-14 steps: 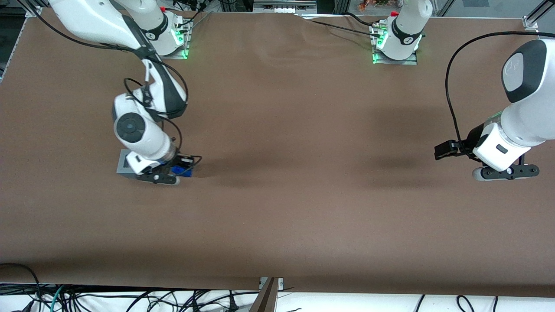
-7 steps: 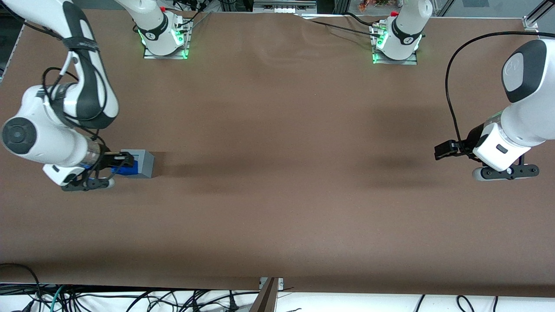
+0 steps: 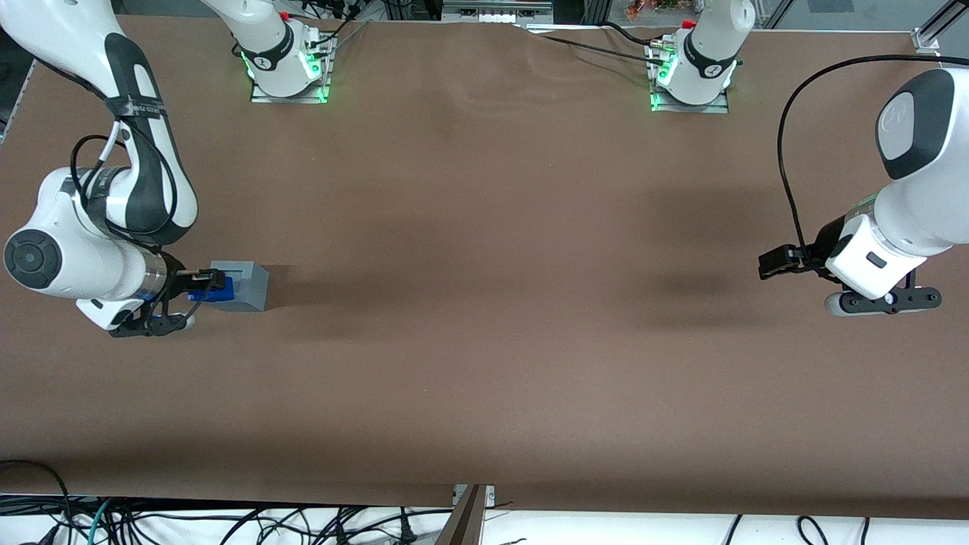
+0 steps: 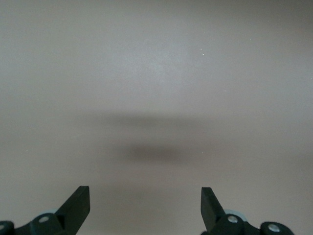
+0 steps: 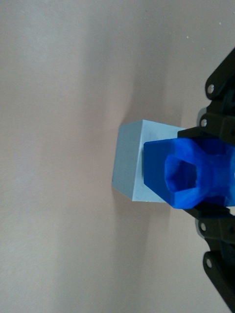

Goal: Insert blue part into gray base with right arm
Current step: 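Carry the blue block over the gray base's square hole, then lower the blue block into the gray base's hole, aligning it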

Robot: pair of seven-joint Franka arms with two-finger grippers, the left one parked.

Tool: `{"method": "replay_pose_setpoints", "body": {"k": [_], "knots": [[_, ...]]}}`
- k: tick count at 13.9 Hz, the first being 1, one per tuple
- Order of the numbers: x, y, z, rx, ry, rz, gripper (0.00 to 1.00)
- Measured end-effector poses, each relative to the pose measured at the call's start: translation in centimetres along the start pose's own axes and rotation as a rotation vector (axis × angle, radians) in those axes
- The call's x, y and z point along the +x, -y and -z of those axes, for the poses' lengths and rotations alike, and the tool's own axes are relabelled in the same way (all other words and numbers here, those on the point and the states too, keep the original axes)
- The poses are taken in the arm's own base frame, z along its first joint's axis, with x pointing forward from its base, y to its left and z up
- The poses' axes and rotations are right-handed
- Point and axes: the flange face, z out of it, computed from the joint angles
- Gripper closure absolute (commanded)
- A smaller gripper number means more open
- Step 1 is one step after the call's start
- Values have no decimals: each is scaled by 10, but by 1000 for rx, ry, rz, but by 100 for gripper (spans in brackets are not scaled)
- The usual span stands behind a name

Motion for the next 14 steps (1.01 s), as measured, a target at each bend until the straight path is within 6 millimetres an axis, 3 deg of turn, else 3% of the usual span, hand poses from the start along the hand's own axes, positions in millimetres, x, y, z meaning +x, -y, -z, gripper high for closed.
{"method": "replay_pose_setpoints", "body": {"k": [14], "knots": [[-12,-2,-16,3,39,-121,100]]}}
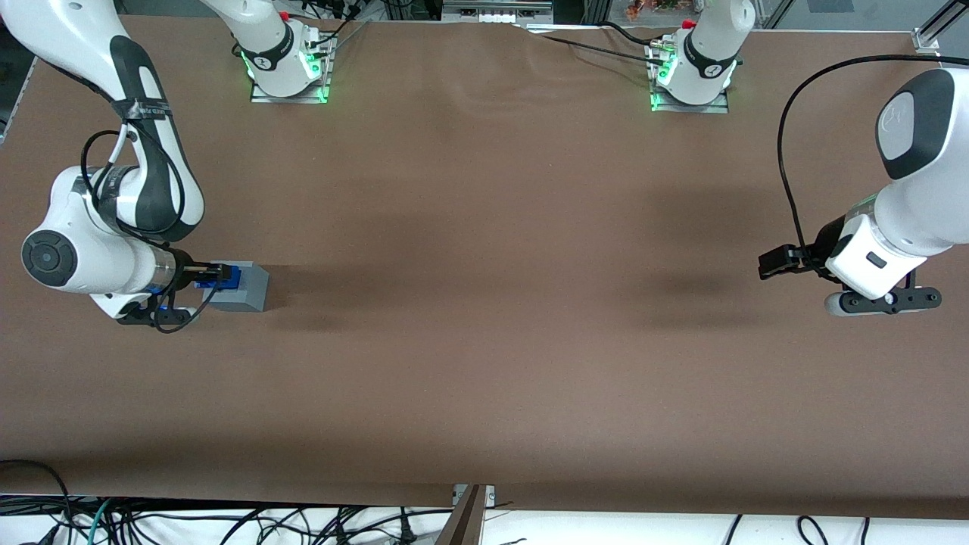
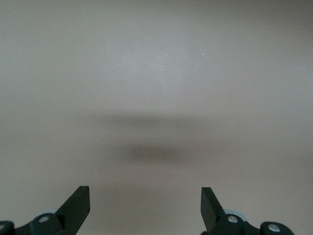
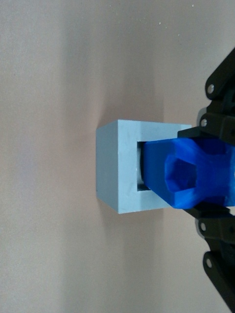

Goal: Insert blue part into gray base with right arm
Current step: 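Lower the blue block into the gray base's hole, aligning it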

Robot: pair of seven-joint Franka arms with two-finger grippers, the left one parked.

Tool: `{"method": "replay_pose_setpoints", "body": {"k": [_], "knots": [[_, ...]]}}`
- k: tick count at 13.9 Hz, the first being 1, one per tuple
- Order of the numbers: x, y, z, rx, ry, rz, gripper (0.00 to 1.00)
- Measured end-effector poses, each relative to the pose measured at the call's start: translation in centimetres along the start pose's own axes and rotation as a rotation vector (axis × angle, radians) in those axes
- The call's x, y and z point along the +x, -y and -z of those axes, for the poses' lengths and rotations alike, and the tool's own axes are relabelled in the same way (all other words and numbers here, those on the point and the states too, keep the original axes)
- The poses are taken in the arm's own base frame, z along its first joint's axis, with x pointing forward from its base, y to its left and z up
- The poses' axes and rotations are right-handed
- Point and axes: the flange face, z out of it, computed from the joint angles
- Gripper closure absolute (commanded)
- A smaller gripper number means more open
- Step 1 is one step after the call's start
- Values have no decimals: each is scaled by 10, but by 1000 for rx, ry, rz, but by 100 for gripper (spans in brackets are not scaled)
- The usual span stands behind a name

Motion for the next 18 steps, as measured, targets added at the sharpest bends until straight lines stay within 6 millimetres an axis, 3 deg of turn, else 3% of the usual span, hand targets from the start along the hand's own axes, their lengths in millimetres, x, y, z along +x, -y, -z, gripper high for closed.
{"method": "replay_pose_setpoints", "body": {"k": [10,15,18], "knots": [[8,0,14,0,-99,-90,100],[0,2,35,11,-153,-154,100],[-10,4,22,17,-200,-155,100]]}}
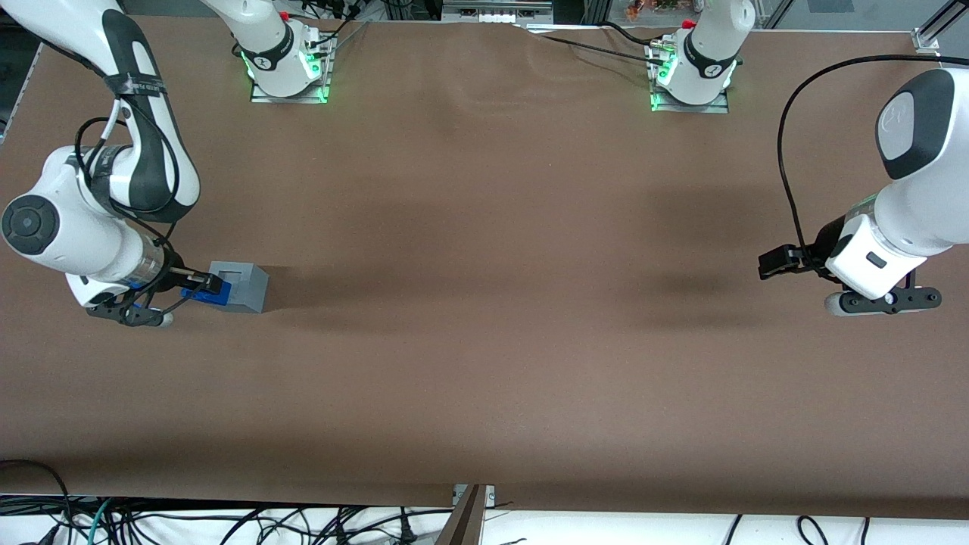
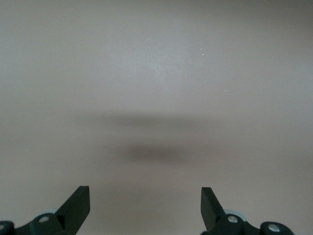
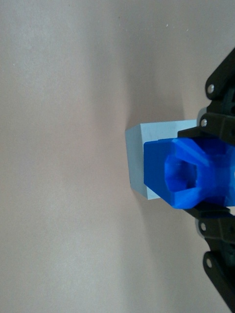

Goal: Insert blue part into gray base with right arm
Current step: 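Lower the blue block into the gray base's hole, aligning it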

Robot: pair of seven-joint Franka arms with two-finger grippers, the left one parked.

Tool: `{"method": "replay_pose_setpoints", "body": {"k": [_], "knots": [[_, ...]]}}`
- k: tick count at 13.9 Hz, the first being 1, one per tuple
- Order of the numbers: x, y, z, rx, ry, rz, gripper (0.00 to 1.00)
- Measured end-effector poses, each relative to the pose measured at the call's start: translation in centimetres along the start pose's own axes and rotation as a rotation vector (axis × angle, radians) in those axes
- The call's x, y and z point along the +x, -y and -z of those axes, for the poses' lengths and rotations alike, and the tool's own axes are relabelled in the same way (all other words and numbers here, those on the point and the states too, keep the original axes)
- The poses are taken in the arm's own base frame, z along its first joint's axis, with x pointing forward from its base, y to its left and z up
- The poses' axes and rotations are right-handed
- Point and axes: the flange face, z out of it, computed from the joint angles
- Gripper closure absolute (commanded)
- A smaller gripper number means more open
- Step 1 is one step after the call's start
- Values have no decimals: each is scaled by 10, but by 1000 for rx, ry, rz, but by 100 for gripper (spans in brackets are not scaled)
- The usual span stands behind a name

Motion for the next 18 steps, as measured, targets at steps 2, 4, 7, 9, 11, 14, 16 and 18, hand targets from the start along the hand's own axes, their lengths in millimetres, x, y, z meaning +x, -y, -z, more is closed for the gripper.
{"method": "replay_pose_setpoints", "body": {"k": [2,4,7,9,11,14,16,18], "knots": [[-7,3,-14,4,-15,5,100],[-10,5,-17,6,-24,9,100],[-14,6,-16,5,-15,15,100],[-18,6,-10,4,-1,29,100],[-22,5,-6,4,8,42,100],[-27,4,-9,3,17,52,100],[-28,3,-11,3,16,69,100],[-28,3,-12,4,11,85,100]]}}
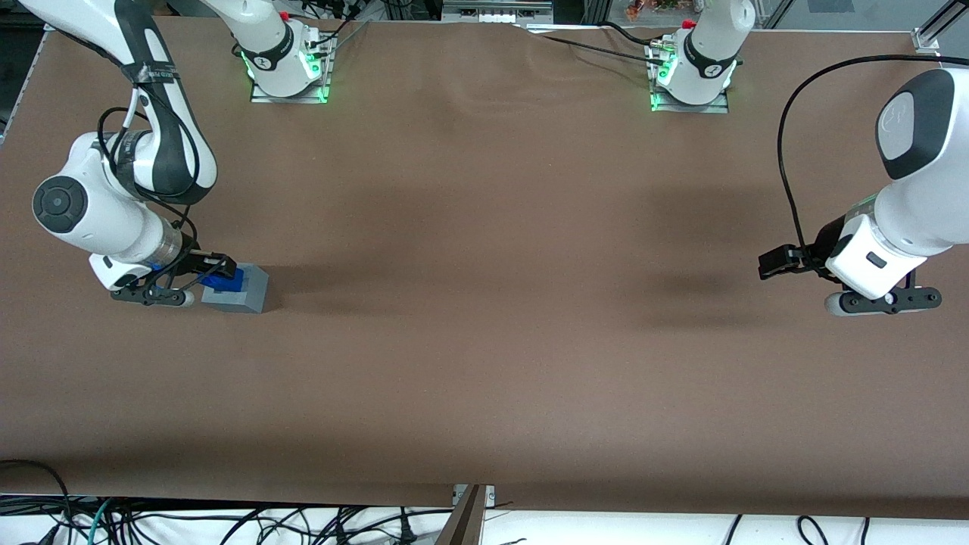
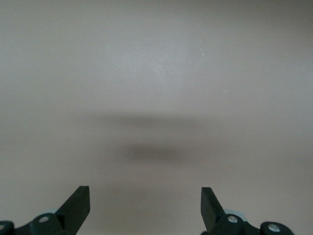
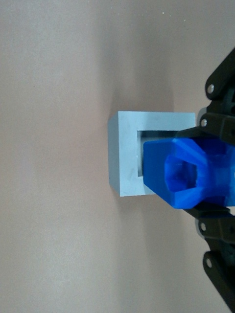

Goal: Insert blue part into gray base with right arm
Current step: 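Lower the blue block into the gray base's hole, aligning it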

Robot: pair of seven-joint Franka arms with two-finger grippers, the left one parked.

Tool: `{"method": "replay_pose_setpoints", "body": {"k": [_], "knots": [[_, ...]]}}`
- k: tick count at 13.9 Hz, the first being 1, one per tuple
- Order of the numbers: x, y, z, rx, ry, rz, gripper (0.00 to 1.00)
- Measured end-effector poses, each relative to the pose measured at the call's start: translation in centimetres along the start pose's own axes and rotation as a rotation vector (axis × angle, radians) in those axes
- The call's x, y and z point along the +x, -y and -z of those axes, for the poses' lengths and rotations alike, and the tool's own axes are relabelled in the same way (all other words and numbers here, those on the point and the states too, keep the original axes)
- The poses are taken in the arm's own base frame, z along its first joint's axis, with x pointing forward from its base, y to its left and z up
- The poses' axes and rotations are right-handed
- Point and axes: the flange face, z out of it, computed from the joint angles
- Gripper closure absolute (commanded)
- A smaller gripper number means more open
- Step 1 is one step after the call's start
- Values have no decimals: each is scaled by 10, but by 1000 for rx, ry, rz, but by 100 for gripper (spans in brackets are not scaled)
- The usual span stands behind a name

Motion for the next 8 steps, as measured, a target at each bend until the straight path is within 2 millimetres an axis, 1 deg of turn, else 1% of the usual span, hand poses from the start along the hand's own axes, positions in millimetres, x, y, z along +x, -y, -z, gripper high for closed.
{"method": "replay_pose_setpoints", "body": {"k": [8], "knots": [[1,-4,0,-1,-10,37,100]]}}
